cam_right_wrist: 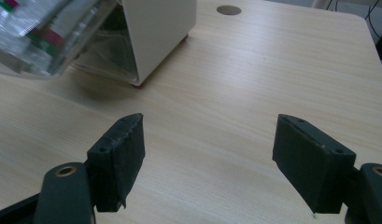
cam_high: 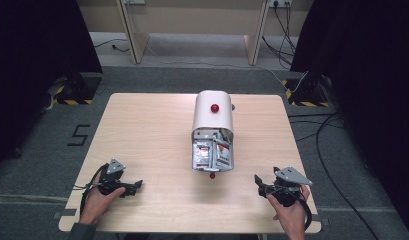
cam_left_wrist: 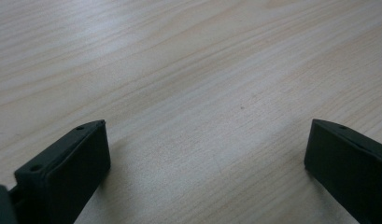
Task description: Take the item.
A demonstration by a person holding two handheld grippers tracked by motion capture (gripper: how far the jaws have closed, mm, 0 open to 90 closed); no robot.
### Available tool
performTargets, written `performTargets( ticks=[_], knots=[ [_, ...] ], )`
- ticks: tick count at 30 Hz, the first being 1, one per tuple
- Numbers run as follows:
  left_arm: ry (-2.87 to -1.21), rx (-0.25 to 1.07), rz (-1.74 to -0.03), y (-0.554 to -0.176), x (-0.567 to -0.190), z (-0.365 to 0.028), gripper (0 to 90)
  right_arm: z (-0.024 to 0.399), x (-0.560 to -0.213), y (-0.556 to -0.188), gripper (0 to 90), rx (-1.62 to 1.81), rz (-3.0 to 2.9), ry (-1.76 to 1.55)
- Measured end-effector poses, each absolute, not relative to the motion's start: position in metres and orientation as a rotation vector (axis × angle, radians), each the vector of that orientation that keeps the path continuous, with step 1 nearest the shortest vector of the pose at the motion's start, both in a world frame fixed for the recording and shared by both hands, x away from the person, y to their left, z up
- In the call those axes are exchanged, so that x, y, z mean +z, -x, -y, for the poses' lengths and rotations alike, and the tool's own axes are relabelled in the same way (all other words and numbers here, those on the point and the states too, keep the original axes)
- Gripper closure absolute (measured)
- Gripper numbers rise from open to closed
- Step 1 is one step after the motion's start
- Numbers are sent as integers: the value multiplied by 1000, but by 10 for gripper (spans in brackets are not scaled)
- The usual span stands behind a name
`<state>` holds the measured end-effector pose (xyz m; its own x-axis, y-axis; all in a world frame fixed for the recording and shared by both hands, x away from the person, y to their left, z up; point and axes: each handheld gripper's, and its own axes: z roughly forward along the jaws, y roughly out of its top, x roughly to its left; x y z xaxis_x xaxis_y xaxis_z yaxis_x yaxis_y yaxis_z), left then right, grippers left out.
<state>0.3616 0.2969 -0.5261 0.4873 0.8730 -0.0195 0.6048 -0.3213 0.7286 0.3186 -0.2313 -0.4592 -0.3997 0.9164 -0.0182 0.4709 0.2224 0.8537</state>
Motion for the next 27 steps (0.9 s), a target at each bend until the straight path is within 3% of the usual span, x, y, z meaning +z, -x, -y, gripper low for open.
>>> performTargets(
  ticks=[27],
  knots=[
    [-2045, 501, -1215, -362, -526, -297, 0, 195, -397, -297, 369, 1178, -2015, -1144]
  ],
)
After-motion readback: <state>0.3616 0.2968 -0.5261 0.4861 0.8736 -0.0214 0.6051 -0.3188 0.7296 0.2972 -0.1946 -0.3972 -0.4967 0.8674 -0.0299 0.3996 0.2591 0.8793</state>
